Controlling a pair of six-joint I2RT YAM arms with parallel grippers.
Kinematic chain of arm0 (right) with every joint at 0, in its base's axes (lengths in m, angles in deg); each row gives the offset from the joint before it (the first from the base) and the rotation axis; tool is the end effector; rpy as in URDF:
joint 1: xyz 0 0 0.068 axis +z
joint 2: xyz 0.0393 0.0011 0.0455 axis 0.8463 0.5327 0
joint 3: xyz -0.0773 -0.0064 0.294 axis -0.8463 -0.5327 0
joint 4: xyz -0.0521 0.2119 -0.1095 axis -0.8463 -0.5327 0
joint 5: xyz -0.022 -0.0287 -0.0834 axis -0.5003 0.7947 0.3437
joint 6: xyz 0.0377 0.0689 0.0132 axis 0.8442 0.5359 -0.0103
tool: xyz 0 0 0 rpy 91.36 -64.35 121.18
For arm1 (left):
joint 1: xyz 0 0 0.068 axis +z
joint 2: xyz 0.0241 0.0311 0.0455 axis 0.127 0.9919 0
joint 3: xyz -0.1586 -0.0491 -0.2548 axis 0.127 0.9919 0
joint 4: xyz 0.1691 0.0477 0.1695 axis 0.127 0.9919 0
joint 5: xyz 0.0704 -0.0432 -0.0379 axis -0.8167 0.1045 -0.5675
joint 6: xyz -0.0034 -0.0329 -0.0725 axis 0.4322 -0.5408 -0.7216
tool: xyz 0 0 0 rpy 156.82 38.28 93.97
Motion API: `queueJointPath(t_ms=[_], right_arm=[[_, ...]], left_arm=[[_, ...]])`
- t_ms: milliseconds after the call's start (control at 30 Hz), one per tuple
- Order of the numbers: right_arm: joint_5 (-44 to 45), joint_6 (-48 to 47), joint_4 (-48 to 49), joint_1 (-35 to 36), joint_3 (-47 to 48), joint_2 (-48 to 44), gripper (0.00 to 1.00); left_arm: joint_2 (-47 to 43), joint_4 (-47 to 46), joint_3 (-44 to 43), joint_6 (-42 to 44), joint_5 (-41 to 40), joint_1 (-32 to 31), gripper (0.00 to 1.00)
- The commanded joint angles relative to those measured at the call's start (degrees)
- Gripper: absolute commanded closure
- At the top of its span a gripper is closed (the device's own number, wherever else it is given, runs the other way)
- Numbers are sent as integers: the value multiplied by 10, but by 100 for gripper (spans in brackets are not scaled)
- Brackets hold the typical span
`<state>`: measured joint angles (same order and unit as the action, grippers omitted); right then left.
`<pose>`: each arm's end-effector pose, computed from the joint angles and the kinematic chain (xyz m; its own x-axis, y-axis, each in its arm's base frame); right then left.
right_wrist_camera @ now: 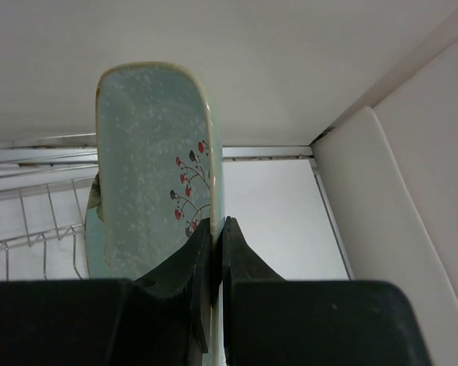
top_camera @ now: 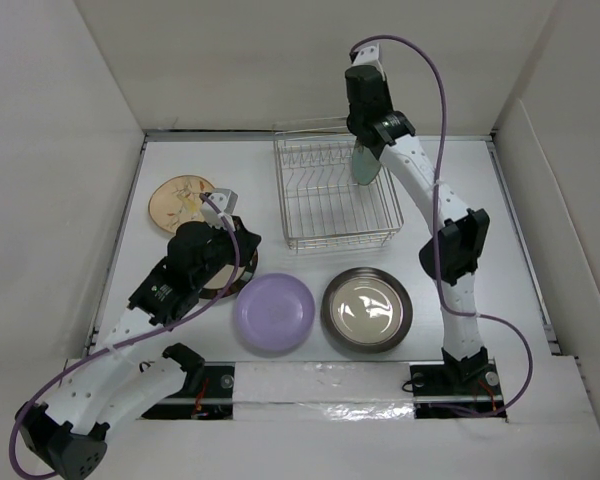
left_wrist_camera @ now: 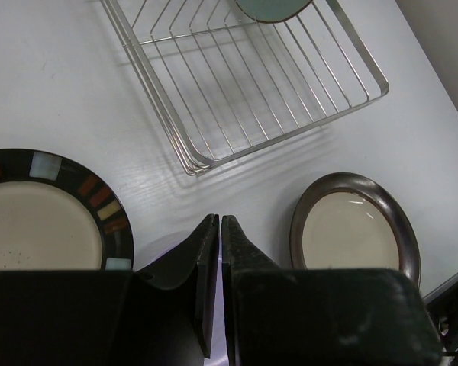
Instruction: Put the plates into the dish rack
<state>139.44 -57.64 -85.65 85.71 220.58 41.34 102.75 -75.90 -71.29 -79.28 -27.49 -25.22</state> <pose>0.4746 0.1916 0.4311 -0.3252 -0.3404 -0.8822 0.2817 0.8557 -0.4341 0.1434 -0.0933 0.3502 -0.3232 -0.1569 -0.9332 0.4803 0.8225 -0.3046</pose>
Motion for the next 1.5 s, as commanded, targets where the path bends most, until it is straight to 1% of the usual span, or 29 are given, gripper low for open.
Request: queueJointPath(t_ms=[0,133,633,700,733,767,800,867,933,1000,1100,1200,1233,1300,1367,1400,1467], right_arm=[[-12,-30,66,3,35,15,100],[-29,-16,32,3,76,58,100],[-40,-3,23,-2,70,131,100],[-36,4,16,4,70,140,100],[-4,8,15,4,68,146,100],[12,16,17,4,63,143,100],[20,44,19,4,45,138,100],[35,77,21,4,25,108,100],[71,122,2,-2,30,91,100],[72,166,-17,-7,33,77,100],[68,153,-10,-1,45,74,100],[67,140,-32,-1,87,111,100],[57,139,-34,-1,85,117,100],[43,140,-17,-1,50,117,100],[15,140,19,-1,22,115,100],[1,120,28,-1,3,116,100],[-16,111,24,4,12,137,100]], left_arm=[[0,-17,-14,7,4,3,96],[1,-16,-14,8,3,3,96],[13,-17,-15,8,6,3,96],[15,-18,-15,8,6,3,96],[15,-17,-14,7,6,3,96],[16,-16,-14,7,5,3,96],[16,-17,-14,8,5,3,96],[18,-18,-14,8,7,3,96],[18,-18,-14,7,8,3,96],[19,-19,-14,8,10,3,96],[15,-19,-13,7,11,3,96],[11,-17,-12,7,9,3,96],[11,-17,-12,8,9,3,96],[9,-18,-12,7,10,3,96],[10,-18,-12,8,12,3,96],[10,-18,-12,8,12,3,96],[11,-18,-12,7,12,3,96]])
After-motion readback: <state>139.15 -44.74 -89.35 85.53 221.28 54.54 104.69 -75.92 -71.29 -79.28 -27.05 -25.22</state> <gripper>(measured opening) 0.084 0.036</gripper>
